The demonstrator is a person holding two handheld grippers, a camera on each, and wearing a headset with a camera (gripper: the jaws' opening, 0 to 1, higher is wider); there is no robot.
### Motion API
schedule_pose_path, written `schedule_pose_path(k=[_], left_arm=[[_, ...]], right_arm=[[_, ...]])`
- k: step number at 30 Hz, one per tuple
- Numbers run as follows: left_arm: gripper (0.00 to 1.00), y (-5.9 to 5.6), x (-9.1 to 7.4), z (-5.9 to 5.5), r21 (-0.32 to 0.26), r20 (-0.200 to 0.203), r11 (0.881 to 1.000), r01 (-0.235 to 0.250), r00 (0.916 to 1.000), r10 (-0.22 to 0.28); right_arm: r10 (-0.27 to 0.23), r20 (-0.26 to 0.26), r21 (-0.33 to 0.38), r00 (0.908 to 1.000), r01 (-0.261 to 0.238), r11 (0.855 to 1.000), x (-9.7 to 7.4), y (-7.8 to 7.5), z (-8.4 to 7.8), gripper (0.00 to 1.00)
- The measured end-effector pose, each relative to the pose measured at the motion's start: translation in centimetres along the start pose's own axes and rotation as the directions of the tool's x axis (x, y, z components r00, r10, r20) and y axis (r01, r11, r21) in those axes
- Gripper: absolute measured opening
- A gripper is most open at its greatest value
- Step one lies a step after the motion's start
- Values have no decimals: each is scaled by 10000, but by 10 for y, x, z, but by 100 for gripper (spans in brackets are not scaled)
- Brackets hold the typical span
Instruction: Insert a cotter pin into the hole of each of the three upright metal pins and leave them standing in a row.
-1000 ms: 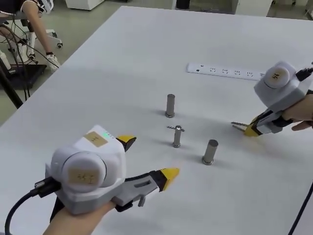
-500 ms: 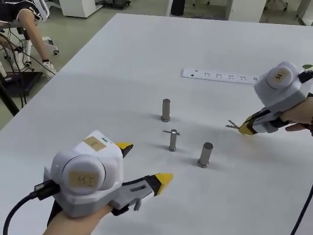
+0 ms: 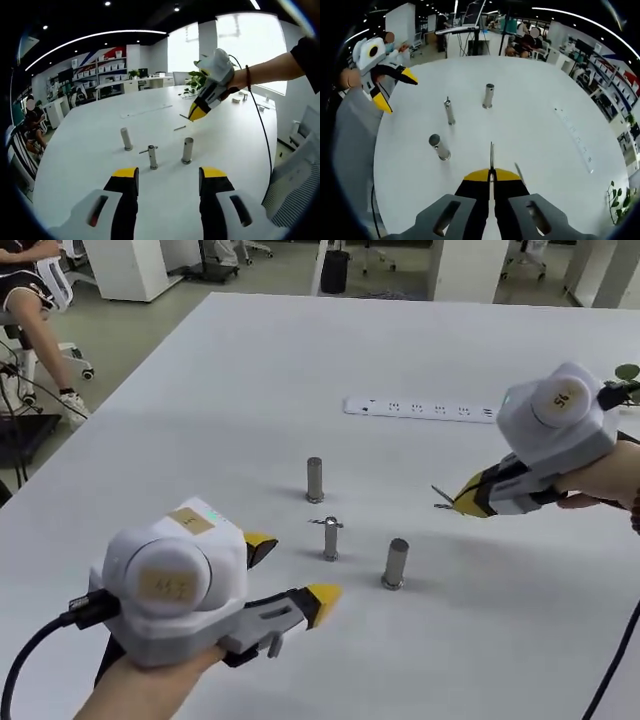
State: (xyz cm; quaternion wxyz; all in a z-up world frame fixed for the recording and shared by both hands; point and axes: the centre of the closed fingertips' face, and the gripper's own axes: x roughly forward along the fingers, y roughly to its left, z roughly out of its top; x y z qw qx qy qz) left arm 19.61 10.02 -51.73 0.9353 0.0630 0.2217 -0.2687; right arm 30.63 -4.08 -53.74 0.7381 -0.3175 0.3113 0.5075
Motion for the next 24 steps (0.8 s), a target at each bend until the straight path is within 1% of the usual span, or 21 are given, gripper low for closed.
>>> schedule_pose_path(k=[4,6,7,9,11,17,18,19,21,23,24], left_arm=[[43,-5,3,5,-157,43,9994,303,9995,-303],[40,-7,4,7,-242,39,9988,432,9991,-431],[40,-7,4,8,-253,49,9987,448,9990,-447],[38,-10,4,12,-388,102,9974,608,9981,-604],[35,-11,5,14,-435,100,9964,722,9974,-718],[33,-18,7,21,-509,74,9930,1062,9943,-1059],[32,-20,8,24,-604,120,9904,1242,9922,-1237],[32,-22,9,25,-656,137,9891,1314,9913,-1308],[31,-24,10,27,-725,109,9869,1438,9896,-1434],[30,-26,11,27,-747,-12,9854,1530,9881,-1535],[30,-27,12,28,-888,-7,9826,1634,9864,-1641]], right_arm=[[2,359,-248,9994,7,9997,-9,11,11,0],[112,516,-395,9986,-91,9992,-12,18,16,0],[116,544,-435,9985,-92,9990,-13,19,17,0],[226,669,-670,9975,-181,9976,-15,29,22,0],[383,817,-805,9959,-317,9962,-17,37,26,0],[735,993,-1364,9923,-596,9889,-18,60,36,0],[793,1021,-1433,9916,-642,9876,-18,63,38,0],[835,1033,-1515,9911,-673,9862,-18,65,39,0],[784,1057,-1740,9913,-592,9830,-17,70,42,0],[841,1073,-1927,9907,-623,9793,-16,75,44,0],[847,1090,-2036,9904,-611,9771,-16,77,46,0]])
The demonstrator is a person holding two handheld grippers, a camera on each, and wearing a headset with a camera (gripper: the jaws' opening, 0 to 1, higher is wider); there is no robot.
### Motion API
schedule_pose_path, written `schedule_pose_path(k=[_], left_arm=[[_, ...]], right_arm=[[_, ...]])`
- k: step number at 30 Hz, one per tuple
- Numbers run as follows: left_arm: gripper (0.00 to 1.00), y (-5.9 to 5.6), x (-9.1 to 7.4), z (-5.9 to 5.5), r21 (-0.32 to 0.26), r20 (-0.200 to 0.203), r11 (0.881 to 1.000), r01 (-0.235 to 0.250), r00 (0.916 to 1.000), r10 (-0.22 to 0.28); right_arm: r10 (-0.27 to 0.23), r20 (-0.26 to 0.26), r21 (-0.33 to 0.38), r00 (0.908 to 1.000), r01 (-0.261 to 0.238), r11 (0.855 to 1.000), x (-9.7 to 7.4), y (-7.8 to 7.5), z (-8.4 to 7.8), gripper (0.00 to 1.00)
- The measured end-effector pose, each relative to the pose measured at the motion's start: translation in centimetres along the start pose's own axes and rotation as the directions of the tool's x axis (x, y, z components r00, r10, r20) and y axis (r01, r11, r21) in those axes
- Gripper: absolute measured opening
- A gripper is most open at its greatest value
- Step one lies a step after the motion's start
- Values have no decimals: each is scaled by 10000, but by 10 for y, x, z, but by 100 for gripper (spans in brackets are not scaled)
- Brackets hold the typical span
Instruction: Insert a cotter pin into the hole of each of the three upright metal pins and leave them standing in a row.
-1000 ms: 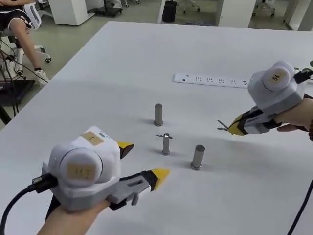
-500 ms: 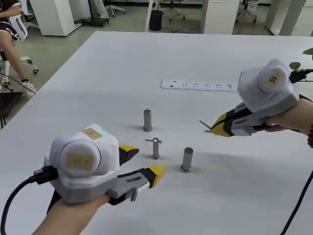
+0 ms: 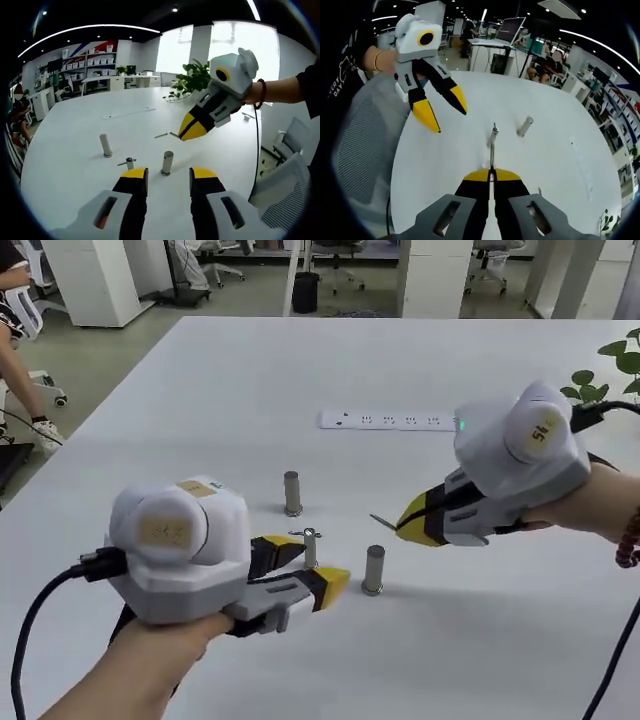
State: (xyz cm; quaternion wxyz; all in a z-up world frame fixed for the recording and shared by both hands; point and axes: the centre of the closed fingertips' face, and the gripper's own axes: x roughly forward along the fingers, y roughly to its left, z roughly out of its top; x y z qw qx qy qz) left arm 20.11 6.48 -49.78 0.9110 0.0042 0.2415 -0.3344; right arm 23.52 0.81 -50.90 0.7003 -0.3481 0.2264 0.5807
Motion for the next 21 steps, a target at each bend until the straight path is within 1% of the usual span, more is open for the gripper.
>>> schedule_pose_path(k=[2,5,7,11,14,18,19,21], left_arm=[[30,-4,1,1,-355,62,9991,239,9997,-237],[27,-4,2,1,-481,19,9984,299,9996,-299],[24,-5,2,0,-692,-90,9969,365,9993,-372],[22,-6,2,-2,-1100,-88,9927,501,9986,-514],[21,-7,2,-4,-1191,-134,9914,549,9983,-569],[17,-11,2,-4,-1378,-96,9877,741,9971,-761],[17,-12,2,-4,-1488,-99,9858,772,9968,-795],[16,-15,3,-5,-1531,-136,9841,899,9956,-931]], right_arm=[[51,9,-211,10000,-51,9998,1,4,3,0],[244,83,-345,9997,-241,9991,4,9,7,0],[413,164,-391,9990,-407,9984,5,15,10,0],[559,202,-669,9982,-544,9963,8,21,13,0],[727,242,-952,9971,-701,9930,10,27,16,0],[894,248,-1252,9957,-857,9884,12,35,19,0],[972,237,-1347,9950,-932,9865,13,37,20,0],[1073,232,-1604,9940,-1022,9817,15,42,22,0]])
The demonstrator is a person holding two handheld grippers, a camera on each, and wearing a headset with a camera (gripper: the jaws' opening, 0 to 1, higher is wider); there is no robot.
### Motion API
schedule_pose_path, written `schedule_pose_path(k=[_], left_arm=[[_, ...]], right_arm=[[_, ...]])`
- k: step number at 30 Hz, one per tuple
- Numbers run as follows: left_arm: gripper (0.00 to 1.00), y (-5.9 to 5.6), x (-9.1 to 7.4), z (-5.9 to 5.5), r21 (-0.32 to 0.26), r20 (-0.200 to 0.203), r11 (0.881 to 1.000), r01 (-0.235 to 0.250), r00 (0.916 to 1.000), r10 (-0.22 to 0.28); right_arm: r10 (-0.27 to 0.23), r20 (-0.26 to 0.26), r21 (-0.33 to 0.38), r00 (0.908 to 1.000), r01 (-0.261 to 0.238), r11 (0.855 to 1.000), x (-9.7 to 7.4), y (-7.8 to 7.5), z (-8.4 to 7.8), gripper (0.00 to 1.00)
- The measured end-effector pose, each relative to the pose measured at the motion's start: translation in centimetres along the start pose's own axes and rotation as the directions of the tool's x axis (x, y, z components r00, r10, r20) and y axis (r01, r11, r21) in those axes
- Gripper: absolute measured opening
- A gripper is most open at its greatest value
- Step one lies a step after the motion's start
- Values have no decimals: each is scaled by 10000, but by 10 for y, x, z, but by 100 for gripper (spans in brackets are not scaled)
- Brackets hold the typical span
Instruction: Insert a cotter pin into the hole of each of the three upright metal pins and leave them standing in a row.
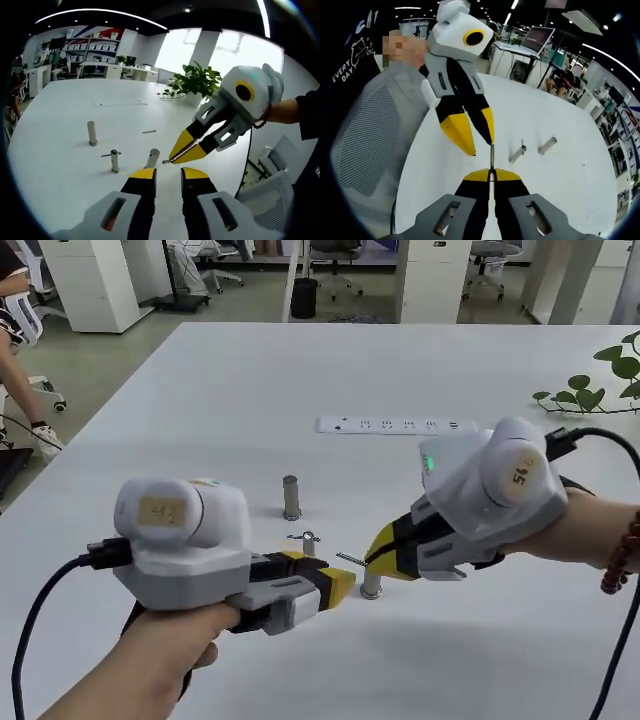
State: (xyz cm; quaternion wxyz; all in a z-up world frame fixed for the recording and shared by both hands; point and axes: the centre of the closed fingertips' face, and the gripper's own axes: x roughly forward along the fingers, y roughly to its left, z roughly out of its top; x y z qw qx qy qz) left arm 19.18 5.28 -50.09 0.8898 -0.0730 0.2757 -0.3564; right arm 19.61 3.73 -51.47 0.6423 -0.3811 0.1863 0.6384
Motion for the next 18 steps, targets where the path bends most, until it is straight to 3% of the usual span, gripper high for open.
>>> schedule_pose_path(k=[9,18], left_arm=[[13,-6,1,-5,-102,-148,9997,207,9997,-208],[8,-8,-1,-3,-395,-6,9988,303,9995,-304]], right_arm=[[186,-58,-911,9998,-190,9957,5,9,8,0],[268,-22,-1328,9996,-269,9908,6,12,14,0]])
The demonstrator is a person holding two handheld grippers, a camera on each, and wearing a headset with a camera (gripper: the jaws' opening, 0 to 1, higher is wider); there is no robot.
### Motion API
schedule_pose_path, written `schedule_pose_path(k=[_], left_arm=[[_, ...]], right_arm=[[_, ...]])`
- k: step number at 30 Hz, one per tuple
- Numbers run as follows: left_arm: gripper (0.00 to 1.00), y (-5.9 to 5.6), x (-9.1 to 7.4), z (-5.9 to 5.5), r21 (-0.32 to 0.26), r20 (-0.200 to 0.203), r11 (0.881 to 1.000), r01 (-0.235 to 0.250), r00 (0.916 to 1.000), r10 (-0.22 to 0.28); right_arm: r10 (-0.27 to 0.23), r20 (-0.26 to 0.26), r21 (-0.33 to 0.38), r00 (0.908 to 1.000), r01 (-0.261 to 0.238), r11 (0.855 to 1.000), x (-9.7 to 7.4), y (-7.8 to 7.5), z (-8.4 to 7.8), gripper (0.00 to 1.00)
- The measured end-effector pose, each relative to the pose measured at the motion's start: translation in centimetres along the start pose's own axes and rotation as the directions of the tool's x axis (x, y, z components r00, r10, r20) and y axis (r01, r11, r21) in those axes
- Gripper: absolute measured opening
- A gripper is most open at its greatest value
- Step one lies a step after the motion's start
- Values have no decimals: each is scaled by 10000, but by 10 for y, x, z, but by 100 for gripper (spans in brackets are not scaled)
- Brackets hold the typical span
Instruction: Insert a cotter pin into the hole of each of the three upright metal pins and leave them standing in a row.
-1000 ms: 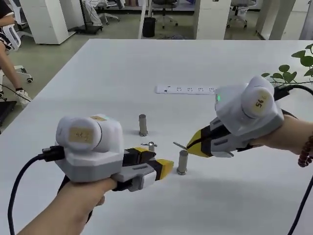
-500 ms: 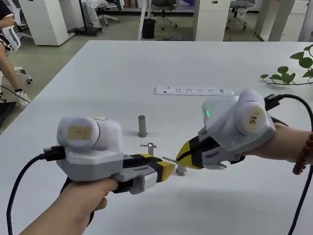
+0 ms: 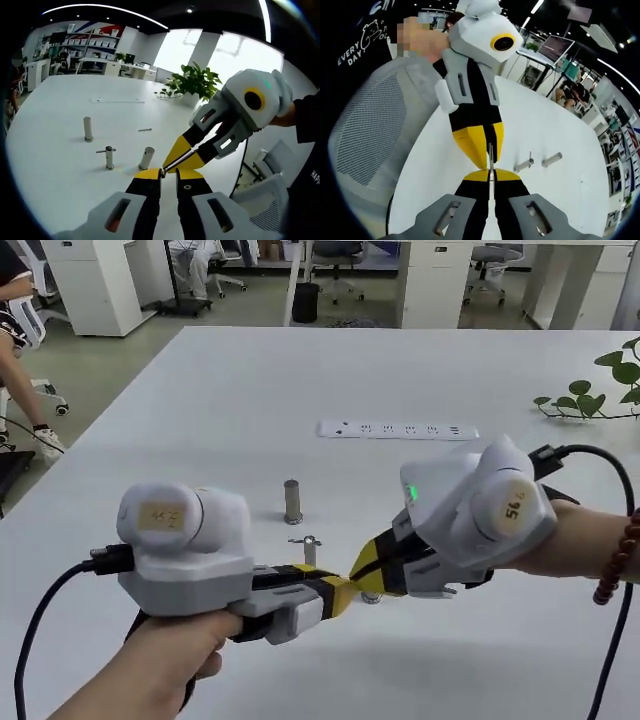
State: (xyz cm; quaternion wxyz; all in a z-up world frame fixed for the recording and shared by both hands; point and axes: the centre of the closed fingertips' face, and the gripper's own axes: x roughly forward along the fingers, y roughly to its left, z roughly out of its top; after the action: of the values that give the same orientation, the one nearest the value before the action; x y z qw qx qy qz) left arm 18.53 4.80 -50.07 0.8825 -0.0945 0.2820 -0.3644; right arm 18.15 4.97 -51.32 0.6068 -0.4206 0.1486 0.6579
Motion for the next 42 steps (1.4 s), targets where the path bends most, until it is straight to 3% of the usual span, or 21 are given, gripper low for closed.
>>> schedule_pose_path(k=[15,25,28,35,39,42], left_arm=[[0,5,-3,0,-279,154,9995,-173,9997,177],[0,7,-5,4,254,440,9993,-284,9987,273],[0,6,-6,10,457,836,9985,-296,9962,257],[0,6,-6,14,667,981,9975,-247,9950,181],[0,4,-7,13,872,923,9960,-178,9957,97],[0,2,-10,16,1146,1150,9934,-96,9934,-37]], right_arm=[[-126,28,-407,9999,127,9991,1,0,4,0],[-363,232,-91,9991,365,9993,1,-3,6,0],[-530,253,272,9983,523,9983,-1,-7,5,0],[-645,547,1217,9964,574,9909,-5,-12,3,0],[-650,843,2206,9943,450,9743,-6,-14,2,2],[-594,1211,2936,9909,214,9557,-8,-13,1,3]])
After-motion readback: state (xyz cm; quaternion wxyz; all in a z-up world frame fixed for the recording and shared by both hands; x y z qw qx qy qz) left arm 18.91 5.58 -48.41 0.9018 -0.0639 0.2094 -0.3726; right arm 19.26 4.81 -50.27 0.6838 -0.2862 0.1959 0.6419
